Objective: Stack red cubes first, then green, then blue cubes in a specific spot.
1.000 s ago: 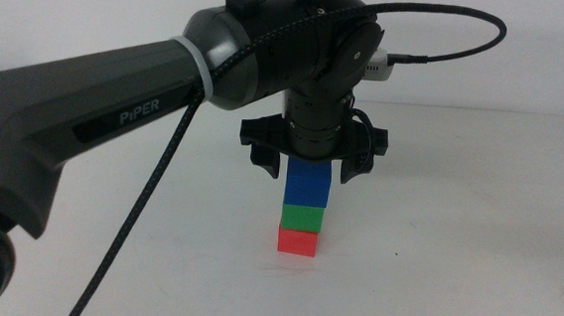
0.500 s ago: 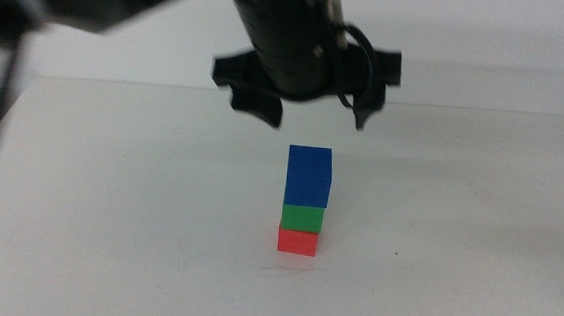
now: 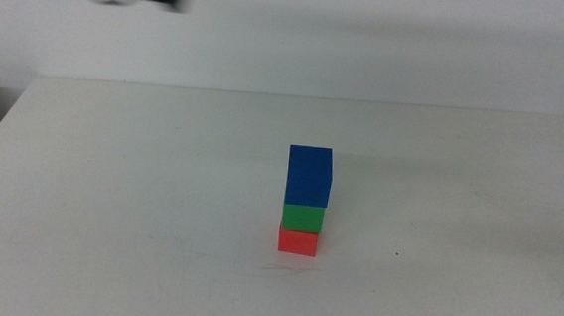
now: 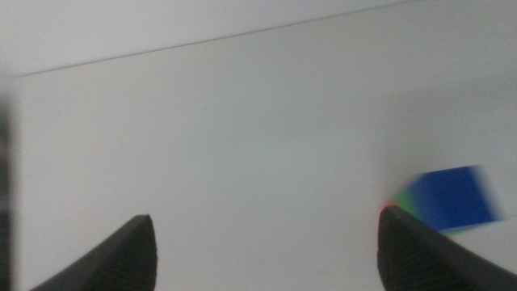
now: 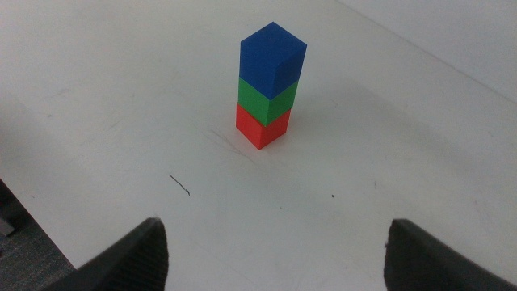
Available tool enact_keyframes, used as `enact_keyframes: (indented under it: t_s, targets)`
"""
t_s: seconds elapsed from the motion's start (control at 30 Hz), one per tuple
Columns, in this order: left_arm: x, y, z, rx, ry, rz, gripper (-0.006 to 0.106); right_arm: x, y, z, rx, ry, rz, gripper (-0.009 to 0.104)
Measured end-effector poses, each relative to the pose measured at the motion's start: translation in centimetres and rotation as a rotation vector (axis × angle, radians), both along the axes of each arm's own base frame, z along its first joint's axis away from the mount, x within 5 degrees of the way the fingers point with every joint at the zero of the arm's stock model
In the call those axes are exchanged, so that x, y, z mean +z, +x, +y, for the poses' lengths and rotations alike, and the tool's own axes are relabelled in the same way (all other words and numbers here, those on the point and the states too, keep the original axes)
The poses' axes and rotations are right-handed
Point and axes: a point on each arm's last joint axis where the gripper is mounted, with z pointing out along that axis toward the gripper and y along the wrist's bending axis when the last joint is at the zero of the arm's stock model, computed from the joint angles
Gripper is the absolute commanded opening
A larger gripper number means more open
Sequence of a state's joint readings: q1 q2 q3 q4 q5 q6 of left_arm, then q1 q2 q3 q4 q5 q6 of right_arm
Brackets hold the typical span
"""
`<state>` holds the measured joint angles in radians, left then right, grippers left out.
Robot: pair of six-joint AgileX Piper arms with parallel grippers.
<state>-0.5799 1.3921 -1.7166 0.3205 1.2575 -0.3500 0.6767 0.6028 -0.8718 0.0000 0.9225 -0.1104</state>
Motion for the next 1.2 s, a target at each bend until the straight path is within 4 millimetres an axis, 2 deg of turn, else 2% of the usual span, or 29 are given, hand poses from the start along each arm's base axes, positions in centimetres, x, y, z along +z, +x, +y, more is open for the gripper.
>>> enact_keyframes:
  t_s: [0.07,0.17,0.23,0.33,0.5,0.67,1.03,1.2]
  targets:
    - [0.3,-1.1,3.2,0.026,0.012,-0.037,0.094,0.0,0.0,0.0,0.000,0.000,0.000,0.088]
    - [0.9,-4.0,7.7,0.058,0.004,-0.171,0.094,0.0,0.0,0.0,0.000,0.000,0.000,0.088]
    - [0.7,-6.1,9.8,0.074,0.011,-0.267,0.094,0.0,0.0,0.0,0.000,0.000,0.000,0.088]
    - [-0.5,-8.6,11.3,0.103,0.014,-0.343,0.094,0.0,0.0,0.0,0.000,0.000,0.000,0.088]
    - [-2.5,-10.8,11.8,0.113,0.007,-0.361,0.094,0.0,0.0,0.0,0.000,0.000,0.000,0.088]
    - [-3.1,-12.5,12.0,0.112,-0.008,-0.381,0.094,0.0,0.0,0.0,0.000,0.000,0.000,0.088]
    - [-3.5,-13.0,12.0,0.114,-0.001,-0.387,0.094,0.0,0.0,0.0,0.000,0.000,0.000,0.088]
    - [-3.8,-14.2,12.2,0.115,-0.004,-0.406,0.094,0.0,0.0,0.0,0.000,0.000,0.000,0.088]
